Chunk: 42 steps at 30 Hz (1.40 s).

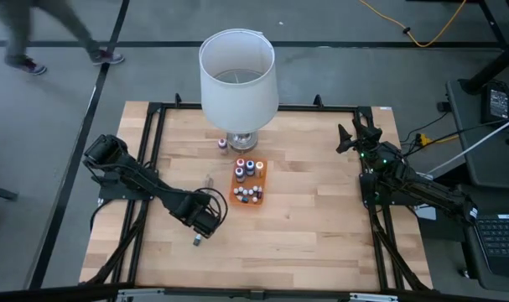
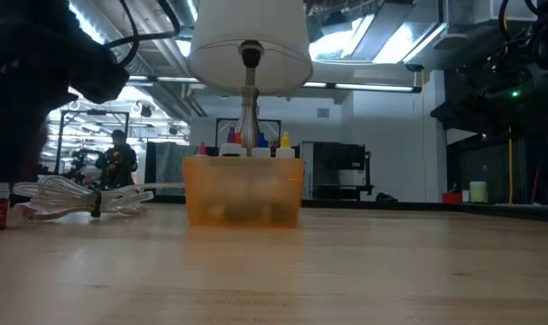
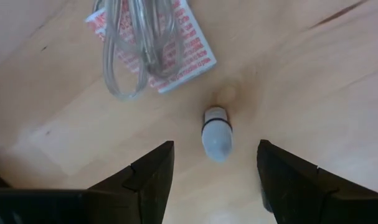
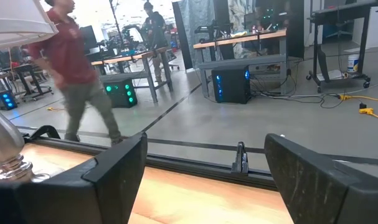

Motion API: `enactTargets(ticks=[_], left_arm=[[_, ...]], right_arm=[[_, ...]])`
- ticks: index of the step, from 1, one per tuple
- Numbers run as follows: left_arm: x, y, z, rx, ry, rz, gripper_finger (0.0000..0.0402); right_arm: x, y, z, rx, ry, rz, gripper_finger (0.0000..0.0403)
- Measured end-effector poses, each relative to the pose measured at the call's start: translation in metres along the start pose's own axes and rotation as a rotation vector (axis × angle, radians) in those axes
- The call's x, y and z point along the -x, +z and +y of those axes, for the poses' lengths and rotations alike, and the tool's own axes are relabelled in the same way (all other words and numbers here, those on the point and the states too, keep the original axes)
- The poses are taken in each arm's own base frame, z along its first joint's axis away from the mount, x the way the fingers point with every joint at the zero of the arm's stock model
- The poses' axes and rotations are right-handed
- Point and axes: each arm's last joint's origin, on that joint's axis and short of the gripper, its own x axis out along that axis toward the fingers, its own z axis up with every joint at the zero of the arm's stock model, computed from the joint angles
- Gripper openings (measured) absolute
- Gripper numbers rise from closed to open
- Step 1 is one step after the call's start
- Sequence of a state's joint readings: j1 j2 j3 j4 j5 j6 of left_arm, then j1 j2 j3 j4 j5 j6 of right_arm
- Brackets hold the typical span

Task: Pick & Place food coloring
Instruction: Put the small red food coloring bottle into the orange bin

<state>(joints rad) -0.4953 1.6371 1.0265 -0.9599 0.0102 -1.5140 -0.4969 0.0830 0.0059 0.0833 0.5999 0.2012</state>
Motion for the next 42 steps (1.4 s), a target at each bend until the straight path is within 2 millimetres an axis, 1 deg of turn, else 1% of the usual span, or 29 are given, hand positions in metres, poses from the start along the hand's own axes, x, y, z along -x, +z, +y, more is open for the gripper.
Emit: enactTargets(ticks=[6,15,18,37,42], left_arm=[[-0.011,0.005,0.004,-0.005,-0.009,0.001,0.0217],[-0.013,0.005,0.003,-0.014,-0.025,0.014,0.0216],[-0.013,0.005,0.003,-0.022,-0.026,0.017,0.0209],[-0.012,0.006,-0.001,-0.109,-0.081,0.052,0.0075],[-0.007,0.005,0.0,-0.134,-0.1,0.049,0.0058]], right_arm=[[0.0,0.0,0.0,0.0,0.0,0.0,0.0323],[0.0,0.0,0.0,0.0,0.0,0.0,0.0323],[0.0,0.0,0.0,0.0,0.0,0.0,0.0323],[0.0,0.0,0.0,0.0,0.0,0.0,0.0323],[0.0,0.0,0.0,0.0,0.0,0.0,0.0323]])
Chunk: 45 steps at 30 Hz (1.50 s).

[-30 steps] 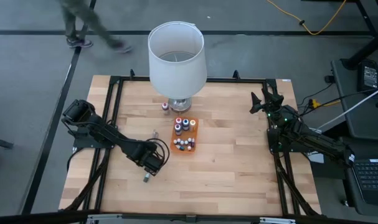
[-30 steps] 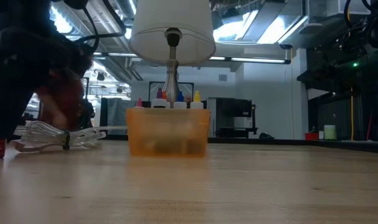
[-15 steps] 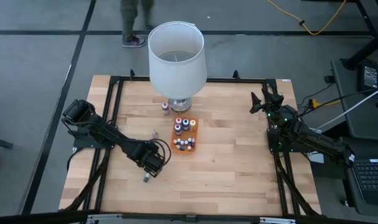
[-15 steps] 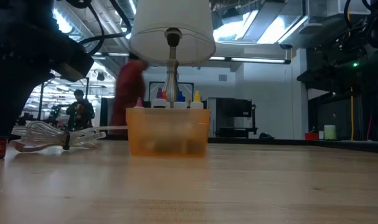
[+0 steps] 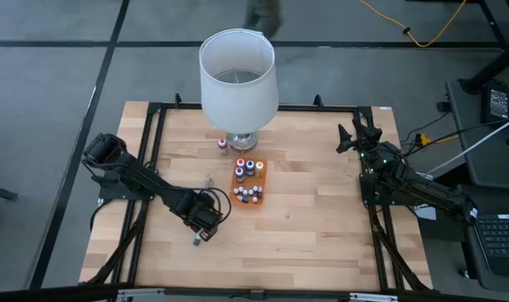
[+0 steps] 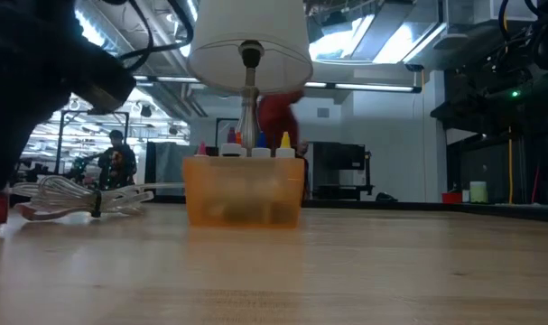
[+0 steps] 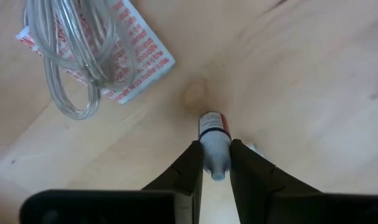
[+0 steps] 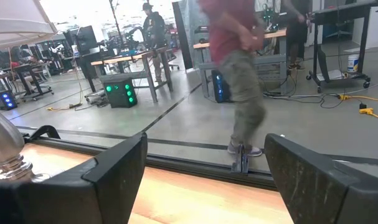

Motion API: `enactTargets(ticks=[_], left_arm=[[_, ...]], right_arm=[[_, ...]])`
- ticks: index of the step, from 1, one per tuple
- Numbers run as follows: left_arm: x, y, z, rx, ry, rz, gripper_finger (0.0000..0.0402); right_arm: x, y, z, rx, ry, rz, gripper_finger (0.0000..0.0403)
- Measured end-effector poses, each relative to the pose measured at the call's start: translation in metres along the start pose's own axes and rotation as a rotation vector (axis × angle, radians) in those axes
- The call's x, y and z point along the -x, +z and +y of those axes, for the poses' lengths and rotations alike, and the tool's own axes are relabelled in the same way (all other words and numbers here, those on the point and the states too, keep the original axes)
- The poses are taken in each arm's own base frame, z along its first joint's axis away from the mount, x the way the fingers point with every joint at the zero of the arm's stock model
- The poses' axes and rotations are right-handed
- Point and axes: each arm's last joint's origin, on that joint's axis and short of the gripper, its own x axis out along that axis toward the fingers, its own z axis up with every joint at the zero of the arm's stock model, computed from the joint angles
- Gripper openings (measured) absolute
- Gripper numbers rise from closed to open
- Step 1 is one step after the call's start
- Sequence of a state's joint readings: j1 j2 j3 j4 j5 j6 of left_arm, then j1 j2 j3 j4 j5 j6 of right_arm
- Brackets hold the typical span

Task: Pick & Place food coloring
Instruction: Put the small red food coloring bottle into the orange bin

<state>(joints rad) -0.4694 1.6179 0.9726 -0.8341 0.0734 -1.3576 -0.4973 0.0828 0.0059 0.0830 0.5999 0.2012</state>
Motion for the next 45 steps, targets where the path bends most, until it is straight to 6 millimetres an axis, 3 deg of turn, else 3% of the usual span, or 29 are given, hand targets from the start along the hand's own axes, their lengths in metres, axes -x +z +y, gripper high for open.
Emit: enactTargets(ticks=[4,10,17,23,34,45], left_arm=[[0.014,-0.001,0.0,-0.031,-0.013,-0.01,0.006],[0.05,0.006,-0.002,-0.15,0.016,-0.058,0.0059],[0.091,0.03,-0.009,-0.299,-0.012,-0.109,0.0058],[0.111,0.055,-0.015,-0.39,-0.035,-0.143,0.0058],[0.116,0.104,-0.034,-0.581,0.014,-0.14,0.0057],[0.095,0.146,-0.068,-0.728,0.044,-0.149,0.0057]], right_arm=[[0.0,0.0,0.0,0.0,0.0,0.0,0.0323],[0.0,0.0,0.0,0.0,0.0,0.0,0.0323],[0.0,0.0,0.0,0.0,0.0,0.0,0.0323],[0.0,0.0,0.0,0.0,0.0,0.0,0.0323],[0.0,0.0,0.0,0.0,0.0,0.0,0.0323],[0.0,0.0,0.0,0.0,0.0,0.0,0.0323]])
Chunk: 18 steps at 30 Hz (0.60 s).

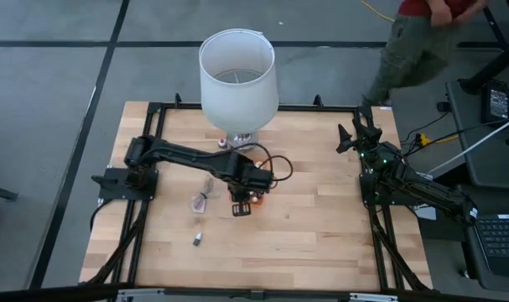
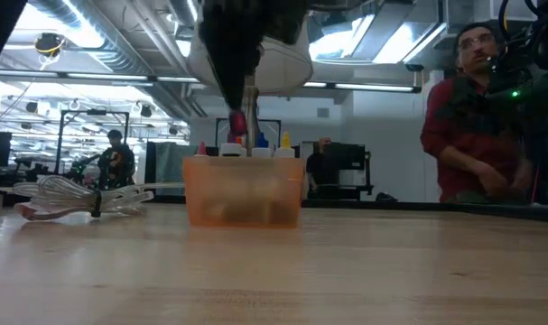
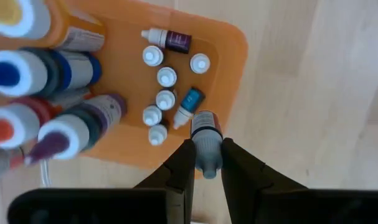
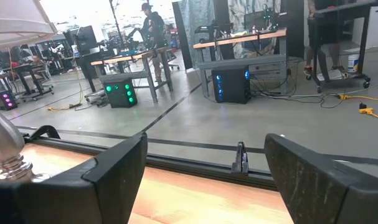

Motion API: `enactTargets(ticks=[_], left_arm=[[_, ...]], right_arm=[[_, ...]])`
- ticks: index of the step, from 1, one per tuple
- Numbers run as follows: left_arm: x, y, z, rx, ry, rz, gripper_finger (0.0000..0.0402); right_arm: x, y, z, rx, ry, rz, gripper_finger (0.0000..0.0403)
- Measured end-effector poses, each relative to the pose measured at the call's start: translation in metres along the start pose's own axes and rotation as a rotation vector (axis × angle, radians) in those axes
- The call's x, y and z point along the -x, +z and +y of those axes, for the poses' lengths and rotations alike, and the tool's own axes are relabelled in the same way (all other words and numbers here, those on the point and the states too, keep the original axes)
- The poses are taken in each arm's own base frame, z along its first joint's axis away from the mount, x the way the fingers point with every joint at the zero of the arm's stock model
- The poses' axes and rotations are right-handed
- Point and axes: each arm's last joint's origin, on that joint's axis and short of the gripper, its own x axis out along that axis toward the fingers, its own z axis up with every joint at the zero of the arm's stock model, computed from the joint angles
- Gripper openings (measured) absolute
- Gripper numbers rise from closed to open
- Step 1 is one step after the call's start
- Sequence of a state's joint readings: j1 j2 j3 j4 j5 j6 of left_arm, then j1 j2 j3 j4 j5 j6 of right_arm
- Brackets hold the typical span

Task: Pick & Place food coloring
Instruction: Put the small red food coloring bottle into the orange bin

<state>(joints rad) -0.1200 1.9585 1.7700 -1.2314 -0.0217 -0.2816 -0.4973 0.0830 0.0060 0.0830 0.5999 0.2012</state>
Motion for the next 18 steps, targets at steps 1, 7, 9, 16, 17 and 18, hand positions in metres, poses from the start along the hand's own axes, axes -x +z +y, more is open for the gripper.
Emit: enactTargets(ticks=[1,7,9,16,17,18], left_arm=[[-0.004,0.003,-0.001,-0.01,0.007,0.006,0.0057],[-0.034,0.011,-0.001,-0.034,0.034,0.072,0.0057],[-0.041,0.012,-0.002,-0.046,0.037,0.082,0.0057],[-0.051,0.02,-0.004,-0.057,0.047,0.034,0.0057],[-0.052,0.02,-0.003,-0.056,0.051,0.04,0.0057],[-0.053,0.02,-0.003,-0.056,0.051,0.042,0.0057]], right_arm=[[0.0,0.0,0.0,0.0,0.0,0.0,0.0323],[0.0,0.0,0.0,0.0,0.0,0.0,0.0323],[0.0,0.0,0.0,0.0,0.0,0.0,0.0323],[0.0,0.0,0.0,0.0,0.0,0.0,0.0323],[0.0,0.0,0.0,0.0,0.0,0.0,0.0323],[0.0,0.0,0.0,0.0,0.0,0.0,0.0323]])
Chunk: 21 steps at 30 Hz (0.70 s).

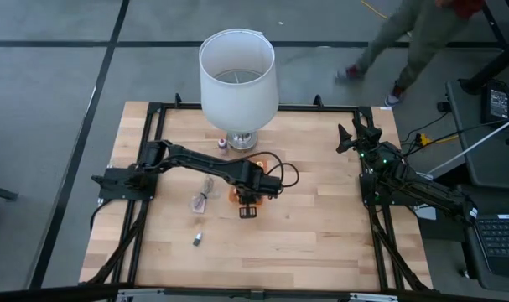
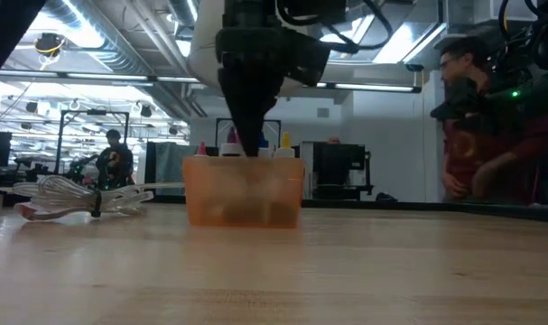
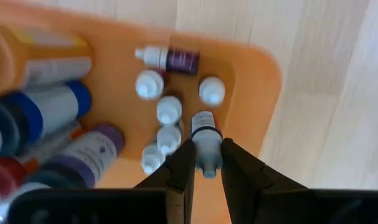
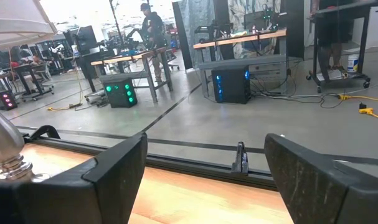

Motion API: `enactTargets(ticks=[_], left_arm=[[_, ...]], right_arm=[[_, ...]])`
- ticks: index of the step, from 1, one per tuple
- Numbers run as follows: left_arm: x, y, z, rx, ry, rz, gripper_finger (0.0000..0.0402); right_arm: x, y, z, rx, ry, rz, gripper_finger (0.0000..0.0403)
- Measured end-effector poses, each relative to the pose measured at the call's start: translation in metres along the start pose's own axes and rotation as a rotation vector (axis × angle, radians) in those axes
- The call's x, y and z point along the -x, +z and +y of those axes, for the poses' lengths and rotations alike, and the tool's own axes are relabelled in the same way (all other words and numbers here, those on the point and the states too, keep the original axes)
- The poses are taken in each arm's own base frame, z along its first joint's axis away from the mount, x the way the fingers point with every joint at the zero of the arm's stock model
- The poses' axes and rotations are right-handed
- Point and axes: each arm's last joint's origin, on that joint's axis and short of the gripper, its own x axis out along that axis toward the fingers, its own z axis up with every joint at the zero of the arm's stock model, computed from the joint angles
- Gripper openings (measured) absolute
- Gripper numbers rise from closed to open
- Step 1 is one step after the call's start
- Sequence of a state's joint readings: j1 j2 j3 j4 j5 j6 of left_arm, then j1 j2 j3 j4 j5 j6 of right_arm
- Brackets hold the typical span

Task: Pick & Place food coloring
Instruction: Put the small red food coloring bottle into the orange bin

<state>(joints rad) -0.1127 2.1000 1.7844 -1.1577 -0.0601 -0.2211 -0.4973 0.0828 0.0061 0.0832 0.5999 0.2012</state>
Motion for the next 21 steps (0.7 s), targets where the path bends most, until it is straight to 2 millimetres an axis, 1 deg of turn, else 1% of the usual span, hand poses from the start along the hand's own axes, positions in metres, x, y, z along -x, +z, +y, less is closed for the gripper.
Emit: enactTargets(ticks=[6,10,17,21], left_arm=[[-0.016,0.007,-0.001,-0.013,0.001,-0.01,0.0057],[-0.023,0.008,-0.001,-0.023,0.009,0.011,0.0057],[-0.024,0.01,-0.002,-0.03,0.004,-0.002,0.0057],[-0.024,0.01,-0.002,-0.031,-0.001,-0.008,0.0074]], right_arm=[[0.0,0.0,0.0,0.0,0.0,0.0,0.0323],[0.0,0.0,0.0,0.0,0.0,0.0,0.0323],[0.0,0.0,0.0,0.0,0.0,0.0,0.0323],[0.0,0.0,0.0,0.0,0.0,0.0,0.0323]])
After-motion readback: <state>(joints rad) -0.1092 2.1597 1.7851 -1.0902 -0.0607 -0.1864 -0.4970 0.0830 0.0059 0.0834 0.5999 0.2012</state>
